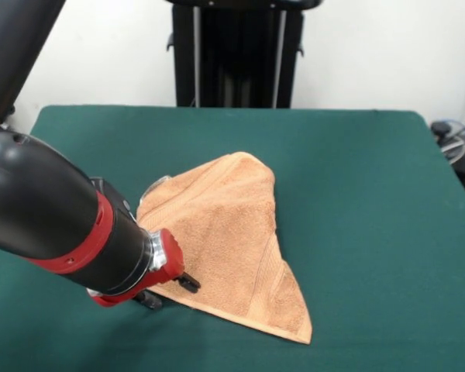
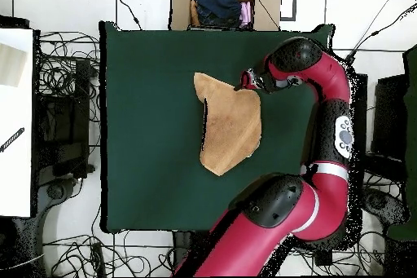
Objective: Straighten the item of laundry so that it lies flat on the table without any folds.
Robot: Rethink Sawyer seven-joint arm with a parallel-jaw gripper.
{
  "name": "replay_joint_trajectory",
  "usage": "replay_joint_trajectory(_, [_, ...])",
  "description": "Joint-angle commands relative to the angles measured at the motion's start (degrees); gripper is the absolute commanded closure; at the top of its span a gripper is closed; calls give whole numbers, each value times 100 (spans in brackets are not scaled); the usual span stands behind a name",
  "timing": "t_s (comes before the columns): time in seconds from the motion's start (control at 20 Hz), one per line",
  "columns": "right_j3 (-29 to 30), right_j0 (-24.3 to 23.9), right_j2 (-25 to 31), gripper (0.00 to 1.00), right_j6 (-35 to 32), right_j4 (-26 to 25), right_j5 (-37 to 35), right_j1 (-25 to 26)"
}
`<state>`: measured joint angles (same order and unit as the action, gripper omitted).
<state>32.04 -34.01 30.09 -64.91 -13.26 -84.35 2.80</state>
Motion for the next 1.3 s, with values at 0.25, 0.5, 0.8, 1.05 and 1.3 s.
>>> replay_joint_trajectory(0.25, [186,169,480,0,1276,89,-598,146])
replay_joint_trajectory(0.5, [-7,241,527,0,1372,68,-828,270])
replay_joint_trajectory(0.8, [-60,267,568,0,1488,83,-976,350])
replay_joint_trajectory(1.05, [-78,285,582,0,1462,75,-979,358])
replay_joint_trajectory(1.3, [69,269,572,0,1415,65,-728,284])
